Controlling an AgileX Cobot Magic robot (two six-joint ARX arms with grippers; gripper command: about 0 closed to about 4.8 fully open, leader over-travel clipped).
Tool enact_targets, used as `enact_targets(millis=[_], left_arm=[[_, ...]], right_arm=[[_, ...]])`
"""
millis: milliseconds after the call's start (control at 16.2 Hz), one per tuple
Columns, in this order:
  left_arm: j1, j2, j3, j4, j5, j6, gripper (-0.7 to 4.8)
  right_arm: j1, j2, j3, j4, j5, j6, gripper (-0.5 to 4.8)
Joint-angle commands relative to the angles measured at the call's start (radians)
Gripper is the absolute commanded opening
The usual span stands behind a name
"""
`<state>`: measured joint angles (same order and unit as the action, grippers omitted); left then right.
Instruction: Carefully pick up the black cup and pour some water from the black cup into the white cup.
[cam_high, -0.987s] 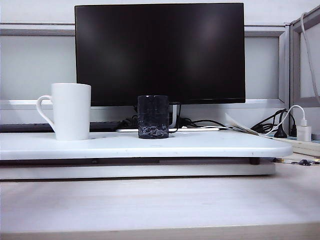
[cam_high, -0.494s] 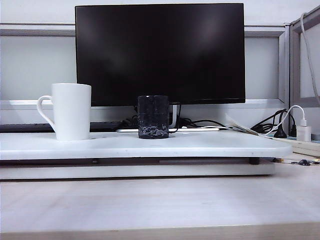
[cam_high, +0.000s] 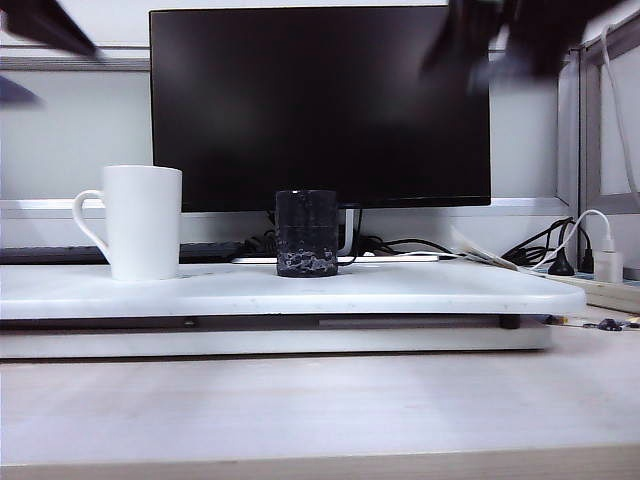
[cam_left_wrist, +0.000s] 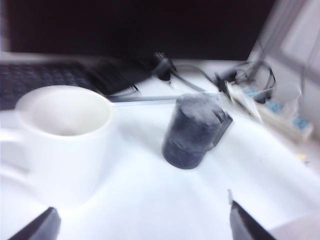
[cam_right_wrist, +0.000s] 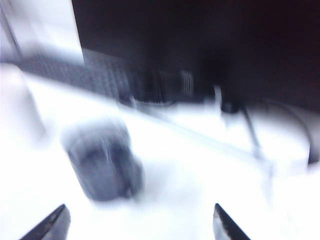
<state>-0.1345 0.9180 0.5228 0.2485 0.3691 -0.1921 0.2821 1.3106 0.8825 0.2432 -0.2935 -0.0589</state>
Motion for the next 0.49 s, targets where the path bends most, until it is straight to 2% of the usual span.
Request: enact_targets(millis=[62,123,247,494], left_arm=[[-0.041,0.128,0.006,0.108,-0.1,0.087,4.79],[-0.046,0.166,0.007,0.132,-0.124,0.08,4.79],[-0.045,0.218,0.007,0.178,-0.198,0.08,4.79],[-0.046,0.291,0.007,0.324,-0.265,0.087,4.79]], right_arm=[[0.041,0.119,0.009,0.131,-0.021,-0.002,3.7],[0.054,0.159,0.009,0.178,-0.023,-0.002,3.77],[0.072,0.232,0.013,0.243,-0.019,-0.002,4.37],[0.072,0.382,0.055,0.296,-0.023,-0.002,4.37]])
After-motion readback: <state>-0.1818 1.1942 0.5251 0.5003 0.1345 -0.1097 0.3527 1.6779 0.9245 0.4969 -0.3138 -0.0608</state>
